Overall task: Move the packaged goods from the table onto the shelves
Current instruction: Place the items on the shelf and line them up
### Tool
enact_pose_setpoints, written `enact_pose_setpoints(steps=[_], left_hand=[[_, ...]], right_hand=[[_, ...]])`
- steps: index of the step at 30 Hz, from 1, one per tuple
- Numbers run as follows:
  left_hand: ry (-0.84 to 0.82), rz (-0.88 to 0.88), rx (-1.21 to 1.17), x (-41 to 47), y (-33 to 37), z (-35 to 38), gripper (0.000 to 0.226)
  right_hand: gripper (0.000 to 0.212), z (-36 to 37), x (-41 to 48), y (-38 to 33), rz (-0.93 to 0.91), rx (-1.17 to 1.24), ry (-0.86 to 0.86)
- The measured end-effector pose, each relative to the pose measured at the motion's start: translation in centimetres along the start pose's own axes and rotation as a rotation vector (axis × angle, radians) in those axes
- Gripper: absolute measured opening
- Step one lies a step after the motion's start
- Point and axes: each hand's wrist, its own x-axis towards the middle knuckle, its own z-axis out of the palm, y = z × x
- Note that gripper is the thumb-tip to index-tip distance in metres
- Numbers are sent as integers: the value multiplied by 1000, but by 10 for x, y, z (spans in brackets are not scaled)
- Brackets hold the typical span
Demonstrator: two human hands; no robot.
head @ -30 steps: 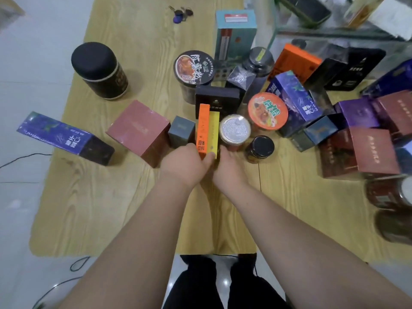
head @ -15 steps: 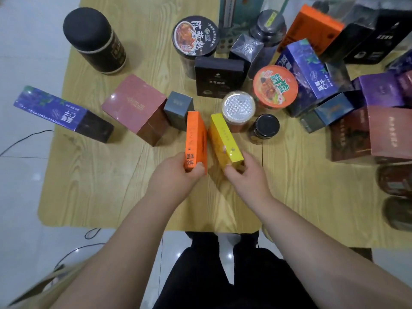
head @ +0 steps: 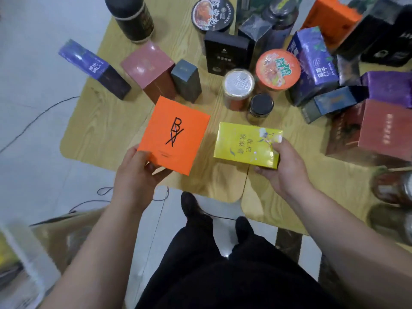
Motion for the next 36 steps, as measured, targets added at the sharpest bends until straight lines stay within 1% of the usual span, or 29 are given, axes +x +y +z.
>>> enact_pose_setpoints(steps=[3,4,6,7,8,10,11,12,14,15,18,21,22,23,24,25,26,27,29,31,32,34,35,36], left_hand=[[91,6,-179,-42,-18,-10,22],[121,12,-242,-55,-25,-16,20],[154,39,-305,-79,-38,-30,12],[168,55,-321,-90,-44,-39,10],[183,74,-338,-102,-48,-46,13],[224,110,-370,-124,-53,-58,23],[249,143,-366,-138,-54,-63,19],[277,174,-355,-153,-54,-68,13],[383,205,-349,-181,-52,-80,7],[445,208,-356,-196,-51,-88,9],[572,218,-364,-243,-62,-117,20],[710,249,-343,-298,-84,-139,20],[760,259,-324,-319,-94,-144,23],[806,266,-293,-343,-104,-147,25],[848,277,-257,-367,-115,-150,25],[890,282,-221,-395,-126,-154,21],[931,284,-201,-422,-139,-155,18],[958,276,-204,-451,-153,-155,19],[1000,280,-208,-511,-182,-147,29],[1117,282,-250,-572,-216,-133,34],[1175,280,-296,-600,-232,-125,33],[1274,284,-382,-657,-269,-109,31],[1312,299,-435,-686,-288,-101,33],[1352,325,-494,-712,-304,-91,34]], right_hand=[[18,-5,-9,-7,-25,-92,-169],[20,-4,-12,-10,-36,-124,-226],[34,1,-21,-17,-55,-187,-384],[36,4,-26,-20,-67,-218,-461],[34,9,-33,-22,-76,-239,-526],[23,19,-45,-25,-77,-239,-593],[14,26,-53,-25,-61,-216,-613],[10,33,-62,-24,-33,-178,-630],[20,51,-84,-21,32,-124,-673],[21,60,-97,-17,61,-132,-712],[28,85,-140,-2,138,-278,-876],[51,104,-191,25,152,-483,-1053],[53,107,-211,35,158,-564,-1111],[47,109,-231,48,172,-637,-1176],[37,108,-253,61,194,-699,-1243],[28,104,-274,76,233,-759,-1302],[26,97,-296,90,286,-808,-1354],[28,88,-317,104,352,-851,-1399],[37,63,-361,131,480,-941,-1466],[44,29,-407,159,552,-1055,-1546],[52,9,-430,171,572,-1114,-1592],[76,-35,-474,201,621,-1248,-1709],[80,-56,-495,214,655,-1315,-1769],[77,-77,-517,225,688,-1372,-1822]])
